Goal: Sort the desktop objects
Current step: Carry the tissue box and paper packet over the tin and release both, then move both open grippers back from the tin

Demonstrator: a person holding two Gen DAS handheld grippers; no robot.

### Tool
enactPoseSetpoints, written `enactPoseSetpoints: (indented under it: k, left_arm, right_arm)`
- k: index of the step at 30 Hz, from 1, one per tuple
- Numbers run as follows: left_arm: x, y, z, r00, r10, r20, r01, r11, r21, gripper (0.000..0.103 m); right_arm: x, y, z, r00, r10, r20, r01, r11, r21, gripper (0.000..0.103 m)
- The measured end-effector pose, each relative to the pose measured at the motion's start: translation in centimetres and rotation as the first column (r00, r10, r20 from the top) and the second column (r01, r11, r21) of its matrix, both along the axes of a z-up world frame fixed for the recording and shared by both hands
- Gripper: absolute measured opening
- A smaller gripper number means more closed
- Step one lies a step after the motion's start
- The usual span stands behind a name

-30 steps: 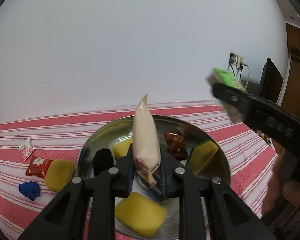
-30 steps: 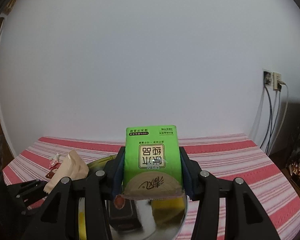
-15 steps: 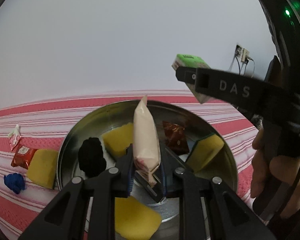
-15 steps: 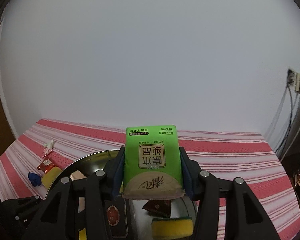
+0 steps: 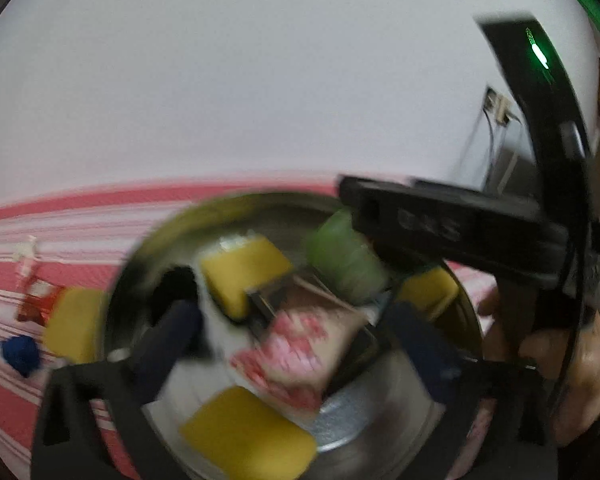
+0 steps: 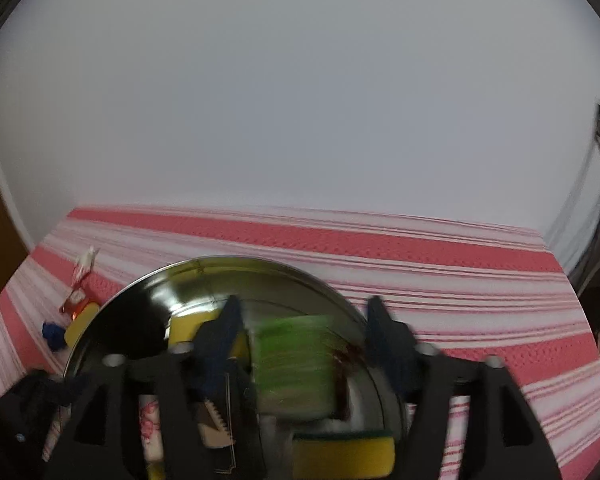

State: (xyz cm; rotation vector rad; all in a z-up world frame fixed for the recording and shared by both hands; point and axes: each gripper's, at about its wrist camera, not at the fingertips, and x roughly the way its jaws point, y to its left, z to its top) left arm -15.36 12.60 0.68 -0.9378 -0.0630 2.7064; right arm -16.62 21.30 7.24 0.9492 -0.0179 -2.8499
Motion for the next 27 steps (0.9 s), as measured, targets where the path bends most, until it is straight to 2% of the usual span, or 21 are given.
enactPoseSetpoints:
  k: [4,8,13,14,15,16,18,20,27]
  left_arm:
    - [1.0,-0.5,0.9,0.998,0.035,-0.059,-0.037,0.999,-0.039,0.102]
    - [1.1,-1.4,0.7,0.997,0.062,-0.045,-0.063,0.998,-0.020,0.102]
    - [1.2,-3.2,0.6,0.996,0.087,-0.026,-0.087,0.996,0.005,0.102]
    - [1.4,-3.9,0.4,0.995,0.093,-0.030,-0.093,0.996,0.004,0.102]
    - [1.6,-4.5,0.3,0.994,0.106,-0.037,-0.107,0.994,-0.002,0.102]
    - [1.7,-5.1,0.4,0.991,0.126,-0.049,-0.127,0.992,-0.012,0.102]
    - [2.0,-6.2,0.4,0.983,0.167,-0.078,-0.171,0.984,-0.043,0.102]
    - [2.2,-7.3,0.3,0.976,0.197,-0.096,-0.204,0.977,-0.063,0.102]
    - [2.9,-11.1,-0.4,0.944,0.293,-0.153,-0.308,0.947,-0.091,0.102]
  right_arm:
    - [2.5,1.0,1.2,0.995,-0.047,-0.089,0.040,0.996,-0.083,0.079]
    - [5.2,1.3,1.9,0.985,-0.080,-0.155,0.054,0.985,-0.167,0.079]
    - [8.7,-0.2,2.2,0.967,-0.107,-0.231,0.070,0.984,-0.163,0.079]
    - [9.3,-0.6,2.3,0.959,-0.119,-0.257,0.079,0.984,-0.161,0.079]
    - [10.3,-1.1,2.3,0.944,-0.140,-0.298,0.096,0.983,-0.157,0.085]
    - [10.9,-1.6,2.3,0.933,-0.159,-0.322,0.114,0.982,-0.154,0.095]
    - [12.4,-2.5,2.0,0.899,-0.214,-0.382,0.168,0.974,-0.149,0.102]
    - [13.6,-3.1,1.6,0.880,-0.228,-0.416,0.175,0.971,-0.164,0.102]
    - [15.4,-5.0,-0.3,0.853,-0.244,-0.462,0.173,0.966,-0.192,0.102]
